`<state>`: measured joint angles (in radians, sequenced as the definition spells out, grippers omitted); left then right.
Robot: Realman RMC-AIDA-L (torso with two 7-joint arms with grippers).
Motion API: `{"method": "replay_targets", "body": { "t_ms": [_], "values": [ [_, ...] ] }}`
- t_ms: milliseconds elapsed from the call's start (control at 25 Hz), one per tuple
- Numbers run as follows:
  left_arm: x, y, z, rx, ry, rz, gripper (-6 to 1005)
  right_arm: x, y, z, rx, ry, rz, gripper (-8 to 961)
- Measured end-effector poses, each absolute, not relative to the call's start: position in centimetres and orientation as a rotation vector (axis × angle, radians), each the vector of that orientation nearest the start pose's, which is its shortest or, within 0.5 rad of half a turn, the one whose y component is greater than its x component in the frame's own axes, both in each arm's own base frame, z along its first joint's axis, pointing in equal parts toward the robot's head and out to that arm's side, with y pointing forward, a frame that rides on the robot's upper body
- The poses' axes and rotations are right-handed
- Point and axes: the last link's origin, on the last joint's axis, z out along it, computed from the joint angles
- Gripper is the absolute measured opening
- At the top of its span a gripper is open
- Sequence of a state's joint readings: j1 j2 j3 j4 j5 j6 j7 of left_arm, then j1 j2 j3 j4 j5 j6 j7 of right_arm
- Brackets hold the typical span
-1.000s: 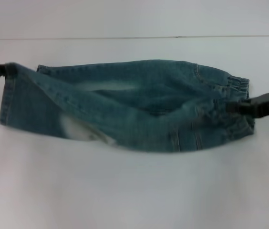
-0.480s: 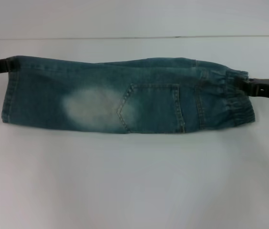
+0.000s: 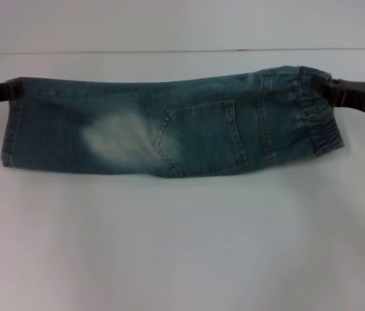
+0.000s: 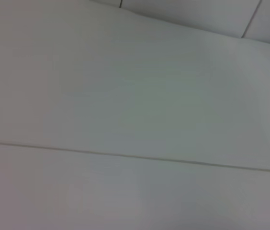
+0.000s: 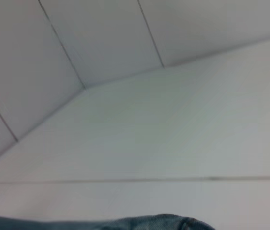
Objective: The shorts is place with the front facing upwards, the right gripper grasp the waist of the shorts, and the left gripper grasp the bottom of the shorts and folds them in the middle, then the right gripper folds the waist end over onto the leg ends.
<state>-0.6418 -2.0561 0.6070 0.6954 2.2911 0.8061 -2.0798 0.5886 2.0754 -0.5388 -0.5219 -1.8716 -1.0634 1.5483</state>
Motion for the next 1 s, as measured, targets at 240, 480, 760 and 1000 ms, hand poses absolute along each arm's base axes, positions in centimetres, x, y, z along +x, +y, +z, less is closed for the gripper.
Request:
{"method": "replay_targets", "body": {
  "t_ms": [240,480,760,1000],
  "values": [
    [-32.2,42.3,5.1,-1.878,-1.238,-0.332,73,30.0,39.6,2.4,-2.086,1.03,0.721,36],
    [-32.1,42.5,4.7,-1.878,-1.22,-0.31,77,29.9,40.4,2.2,-2.085,0.96,0.652,37],
    [-32.0,42.9,4.5,-1.852,-1.177,-0.298,81,30.0,41.4,0.9,-2.099,0.892,0.519,71],
    [-31.5,43.3,3.7,-1.857,-1.153,-0.289,84,29.3,42.0,0.2,-2.116,0.858,0.483,112]
  ]
}}
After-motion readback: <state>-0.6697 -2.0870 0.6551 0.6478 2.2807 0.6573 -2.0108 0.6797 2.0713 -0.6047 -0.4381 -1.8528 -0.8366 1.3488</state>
